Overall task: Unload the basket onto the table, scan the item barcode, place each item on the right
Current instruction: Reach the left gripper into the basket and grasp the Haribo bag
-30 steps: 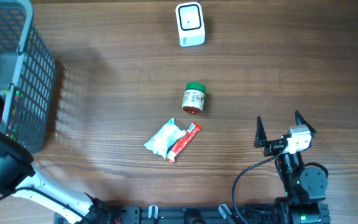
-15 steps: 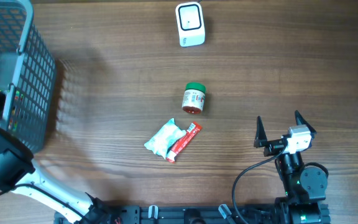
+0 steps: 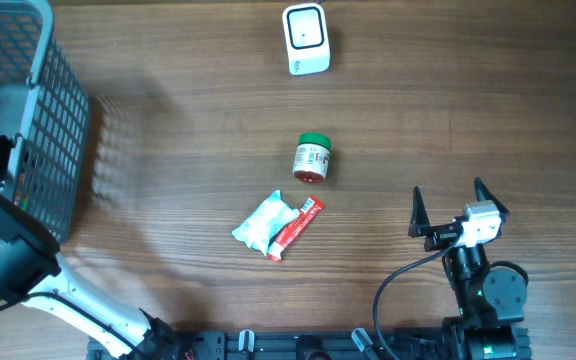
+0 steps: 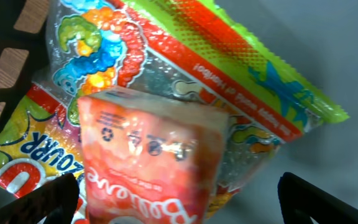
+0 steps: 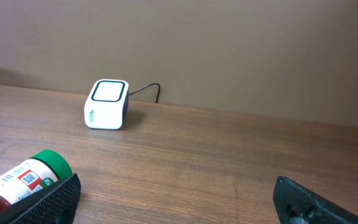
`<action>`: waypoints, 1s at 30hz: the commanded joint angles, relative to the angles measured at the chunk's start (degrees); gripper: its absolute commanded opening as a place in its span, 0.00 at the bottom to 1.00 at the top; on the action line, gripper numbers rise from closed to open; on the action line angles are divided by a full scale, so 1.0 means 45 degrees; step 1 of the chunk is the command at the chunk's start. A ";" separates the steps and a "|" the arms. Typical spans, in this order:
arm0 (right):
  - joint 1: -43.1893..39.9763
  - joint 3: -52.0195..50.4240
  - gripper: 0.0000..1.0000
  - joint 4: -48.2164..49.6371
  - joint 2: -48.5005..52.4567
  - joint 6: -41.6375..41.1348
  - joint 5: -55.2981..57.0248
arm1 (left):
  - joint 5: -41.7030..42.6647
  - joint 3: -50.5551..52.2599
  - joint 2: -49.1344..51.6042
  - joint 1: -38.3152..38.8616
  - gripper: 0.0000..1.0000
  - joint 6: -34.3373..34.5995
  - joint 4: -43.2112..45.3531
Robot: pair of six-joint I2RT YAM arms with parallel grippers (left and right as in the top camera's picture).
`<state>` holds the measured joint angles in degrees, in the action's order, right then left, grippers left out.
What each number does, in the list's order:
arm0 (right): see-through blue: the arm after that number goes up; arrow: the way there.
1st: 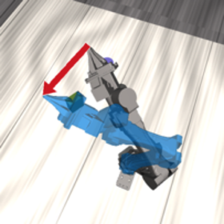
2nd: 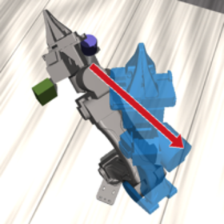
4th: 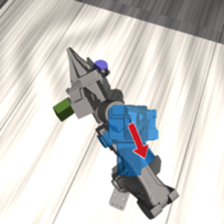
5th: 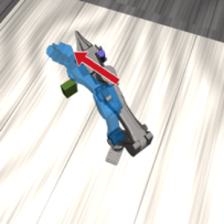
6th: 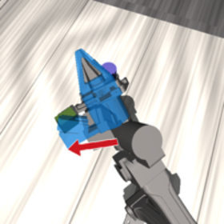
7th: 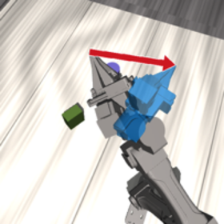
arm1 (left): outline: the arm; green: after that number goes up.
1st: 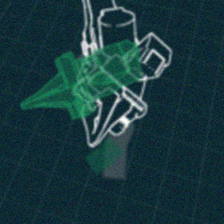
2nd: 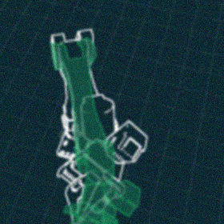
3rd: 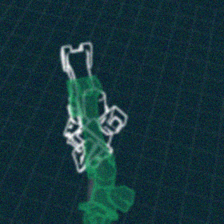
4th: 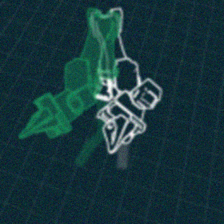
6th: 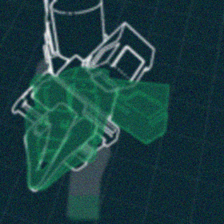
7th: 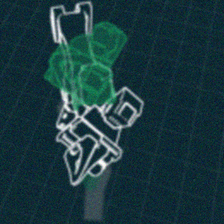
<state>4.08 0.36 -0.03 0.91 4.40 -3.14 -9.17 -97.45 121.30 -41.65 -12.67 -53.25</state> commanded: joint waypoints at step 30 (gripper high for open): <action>-0.0044 -0.0015 1.00 0.0034 -0.0058 0.0015 0.0155 | -0.0121 0.3104 0.0155 -0.0520 0.04 0.0136 0.3162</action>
<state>4.08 0.34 -0.03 0.89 4.40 -3.14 -8.05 -85.86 118.96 -42.61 -13.04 -37.91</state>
